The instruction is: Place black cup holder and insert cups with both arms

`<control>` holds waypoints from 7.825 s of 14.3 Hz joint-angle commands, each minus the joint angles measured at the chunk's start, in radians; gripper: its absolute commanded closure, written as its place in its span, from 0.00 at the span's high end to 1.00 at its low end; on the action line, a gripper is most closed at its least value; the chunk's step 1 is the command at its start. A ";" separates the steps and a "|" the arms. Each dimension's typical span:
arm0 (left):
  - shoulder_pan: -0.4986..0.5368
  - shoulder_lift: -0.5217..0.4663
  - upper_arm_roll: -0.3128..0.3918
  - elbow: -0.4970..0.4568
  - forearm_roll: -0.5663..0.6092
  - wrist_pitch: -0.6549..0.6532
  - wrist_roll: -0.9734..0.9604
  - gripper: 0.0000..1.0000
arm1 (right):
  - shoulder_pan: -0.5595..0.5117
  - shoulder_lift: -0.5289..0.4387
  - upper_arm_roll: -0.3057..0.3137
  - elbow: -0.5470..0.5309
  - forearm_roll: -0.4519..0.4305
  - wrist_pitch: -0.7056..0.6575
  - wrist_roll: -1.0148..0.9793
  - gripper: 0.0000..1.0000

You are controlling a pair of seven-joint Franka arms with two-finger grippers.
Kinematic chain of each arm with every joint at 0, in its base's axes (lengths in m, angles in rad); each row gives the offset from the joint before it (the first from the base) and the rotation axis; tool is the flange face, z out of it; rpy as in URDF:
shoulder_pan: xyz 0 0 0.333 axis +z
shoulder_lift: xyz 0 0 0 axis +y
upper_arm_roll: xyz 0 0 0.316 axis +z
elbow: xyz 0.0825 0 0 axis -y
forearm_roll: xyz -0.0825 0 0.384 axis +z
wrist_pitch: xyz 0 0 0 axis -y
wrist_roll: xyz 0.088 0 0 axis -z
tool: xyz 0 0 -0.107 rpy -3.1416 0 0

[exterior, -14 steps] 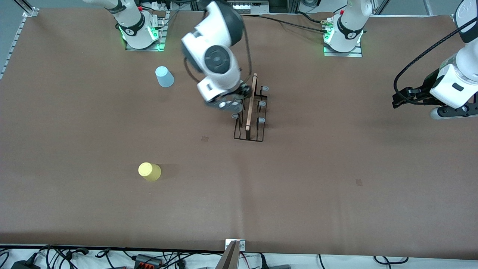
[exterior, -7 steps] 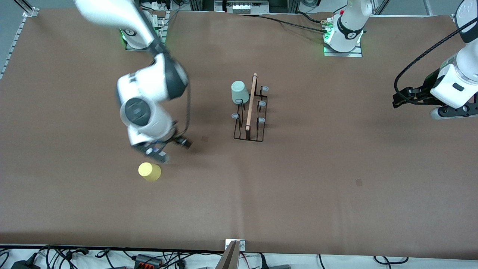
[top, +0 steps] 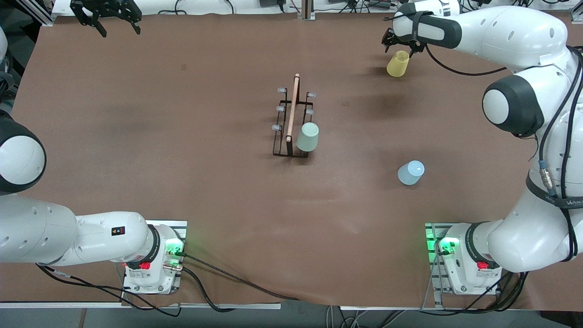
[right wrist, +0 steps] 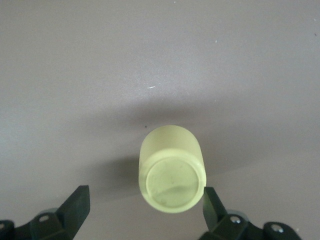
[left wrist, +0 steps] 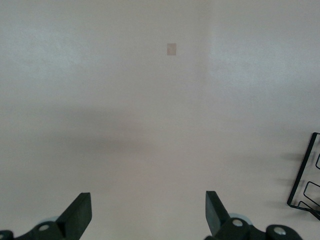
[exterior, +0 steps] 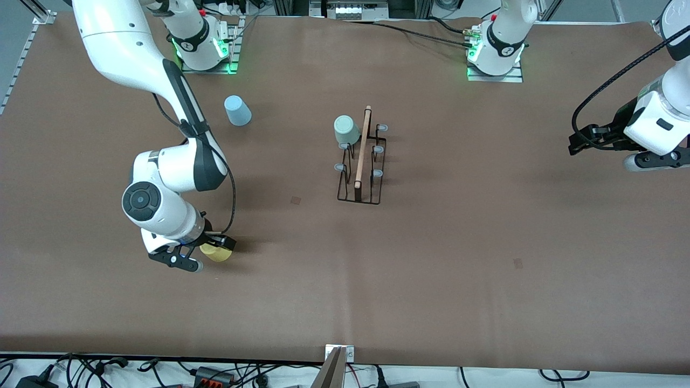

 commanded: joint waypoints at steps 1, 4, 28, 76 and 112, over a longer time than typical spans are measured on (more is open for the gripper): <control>0.006 -0.014 0.001 0.004 -0.009 -0.012 0.017 1.00 | -0.017 0.037 0.017 0.052 -0.012 -0.002 -0.097 1.00; 0.006 -0.014 0.001 0.003 -0.006 0.005 0.021 1.00 | -0.050 0.047 0.017 0.053 -0.010 -0.002 -0.219 1.00; 0.032 0.007 0.004 0.040 -0.007 0.007 0.006 1.00 | 0.230 -0.052 0.028 0.420 0.063 -0.632 0.086 0.29; 0.041 0.003 0.005 0.041 -0.021 0.002 0.023 1.00 | 0.344 -0.115 -0.156 0.346 -0.010 -0.549 0.138 1.00; 0.064 0.006 0.004 0.040 -0.021 0.002 0.023 1.00 | -0.347 -0.752 0.106 -0.241 -0.092 -0.542 -0.435 1.00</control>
